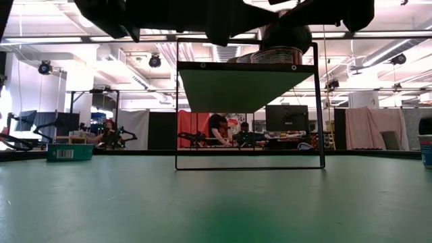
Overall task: Stack canned seafood by type on shelf
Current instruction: Stack the red tuna can on top of the red tuna can on the shelf, then stack the light blue tuna can on top of the light blue can on the shelf
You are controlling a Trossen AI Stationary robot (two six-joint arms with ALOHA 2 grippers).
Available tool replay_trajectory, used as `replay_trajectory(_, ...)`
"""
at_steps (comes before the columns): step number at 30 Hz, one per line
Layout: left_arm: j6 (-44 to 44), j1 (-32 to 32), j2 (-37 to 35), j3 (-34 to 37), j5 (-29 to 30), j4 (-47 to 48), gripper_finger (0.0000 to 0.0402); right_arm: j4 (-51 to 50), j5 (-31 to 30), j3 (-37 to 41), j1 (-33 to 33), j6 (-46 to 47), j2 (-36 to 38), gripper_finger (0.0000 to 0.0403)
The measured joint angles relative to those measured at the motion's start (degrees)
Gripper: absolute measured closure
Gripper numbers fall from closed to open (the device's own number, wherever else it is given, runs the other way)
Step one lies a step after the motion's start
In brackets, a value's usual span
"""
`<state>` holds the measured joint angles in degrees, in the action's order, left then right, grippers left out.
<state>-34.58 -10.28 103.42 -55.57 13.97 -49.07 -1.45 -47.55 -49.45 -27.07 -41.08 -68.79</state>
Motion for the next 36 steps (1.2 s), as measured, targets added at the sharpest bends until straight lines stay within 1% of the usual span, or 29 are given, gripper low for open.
replay_trajectory(6,-0.03,0.04,0.0,0.0,6.67,0.08,0.0401,0.06,0.15,0.0,0.0,-0.42,0.0,0.007)
replay_trajectory(11,-0.42,-0.07,-0.03,0.0,7.09,0.24,0.0401,0.71,0.18,0.0,-0.04,0.08,0.0,0.0063)
replay_trajectory(15,-0.86,-0.22,-0.3,0.07,7.07,0.45,0.0401,0.9,-0.14,-0.45,-0.15,2.73,0.0,0.0063)
replay_trajectory(17,-0.9,-0.41,-1.13,0.36,7.07,0.66,0.0401,0.94,-2.11,-1.32,-0.17,5.84,0.0,0.0067)
replay_trajectory(19,-0.9,-0.57,-2.66,1.18,7.05,0.8,0.0401,0.77,-5.48,-2.31,-0.38,9.99,0.07,0.0073)
replay_trajectory(21,-0.82,-0.8,-4.91,2.75,7.03,0.78,0.0401,-1.95,-7.58,-3.7,-0.44,15.2,0.46,0.008)
replay_trajectory(23,-0.63,-1.18,-7.54,4.61,7.02,0.78,0.0401,-6.34,-7.73,-5.84,-0.42,21.87,1.26,0.0091)
replay_trajectory(26,-0.47,-2.35,-11.68,7.46,6.94,0.91,0.0401,-13.89,-7.7,-9.39,-0.42,34.12,2.41,0.0117)
replay_trajectory(28,-0.51,-3.21,-14.19,8.53,6.96,2.67,0.0401,-20.16,-7.46,-11.72,-0.42,43.93,3.07,0.0142)
replay_trajectory(31,-0.67,-4.54,-17.77,9.71,9.51,7.55,0.0401,-31.92,-7.35,-14.96,-0.42,60.91,3.66,0.0192)
replay_trajectory(34,-0.71,-5.82,-21.51,10.66,14.52,11.52,0.0401,-46.29,-6.62,-17.24,-0.33,76.89,3.64,0.0259)
replay_trajectory(36,-0.7,-6.63,-23.82,11.39,16.36,12.85,0.0401,-55.41,-5.43,-17.7,-0.28,86.78,3.58,0.0311)
